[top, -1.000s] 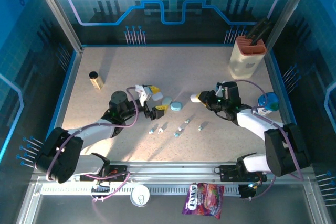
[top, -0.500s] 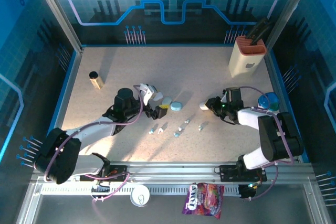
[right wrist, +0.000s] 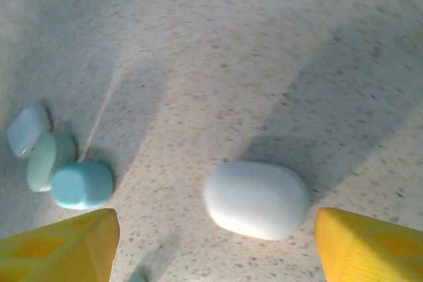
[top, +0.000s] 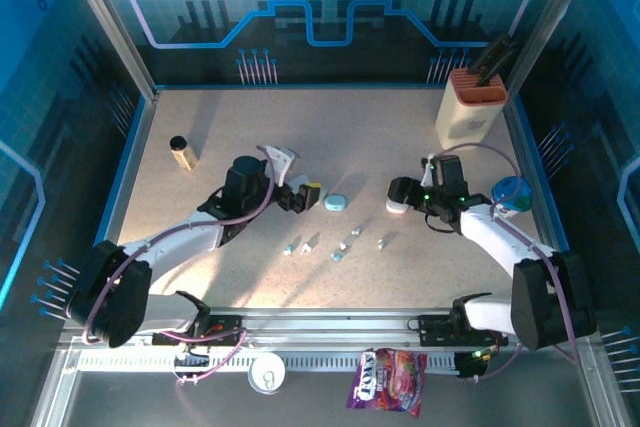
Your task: Insert the wireless bluetooth earbuds into the charging case
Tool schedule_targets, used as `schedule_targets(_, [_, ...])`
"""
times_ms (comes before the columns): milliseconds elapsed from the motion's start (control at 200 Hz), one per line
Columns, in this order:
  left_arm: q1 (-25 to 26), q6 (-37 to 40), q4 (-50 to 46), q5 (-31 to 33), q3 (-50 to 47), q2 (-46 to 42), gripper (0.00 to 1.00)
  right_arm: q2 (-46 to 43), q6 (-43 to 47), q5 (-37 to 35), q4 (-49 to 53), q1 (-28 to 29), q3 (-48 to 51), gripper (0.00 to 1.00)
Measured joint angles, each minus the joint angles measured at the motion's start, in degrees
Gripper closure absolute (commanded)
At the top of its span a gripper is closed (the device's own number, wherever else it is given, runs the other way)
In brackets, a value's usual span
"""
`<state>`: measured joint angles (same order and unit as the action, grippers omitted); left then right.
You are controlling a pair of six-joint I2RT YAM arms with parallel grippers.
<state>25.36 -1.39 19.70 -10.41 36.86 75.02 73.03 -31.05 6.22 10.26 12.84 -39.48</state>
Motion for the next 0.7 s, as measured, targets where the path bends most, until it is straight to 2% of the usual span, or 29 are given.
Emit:
schedule_targets(170, [-7.0, -9.0, 0.0, 1.3, -1.5, -1.1, 0.01, 3.8, 15.5, -2.3, 11.3, 9.0, -12.8, 0.18])
schedule_targets(415, [-17.3, -23.5, -0.2, 2.6, -9.6, -7.0, 0.01, 20.9, 39.3, -7.5, 28.3, 19.9, -34.4, 0.15])
schedule_targets(505, [-19.9, -26.5, -0.7, 3.0, -12.3, -9.7, 0.01, 27.8, 44.9, -9.0, 34.6, 22.1, -41.0, 0.15])
schedule_targets(700, [-21.7, -28.3, -2.8, 3.2, -13.8, -14.4, 0.01, 41.4, 52.0, -11.7, 45.7, 24.9, -55.1, 0.19])
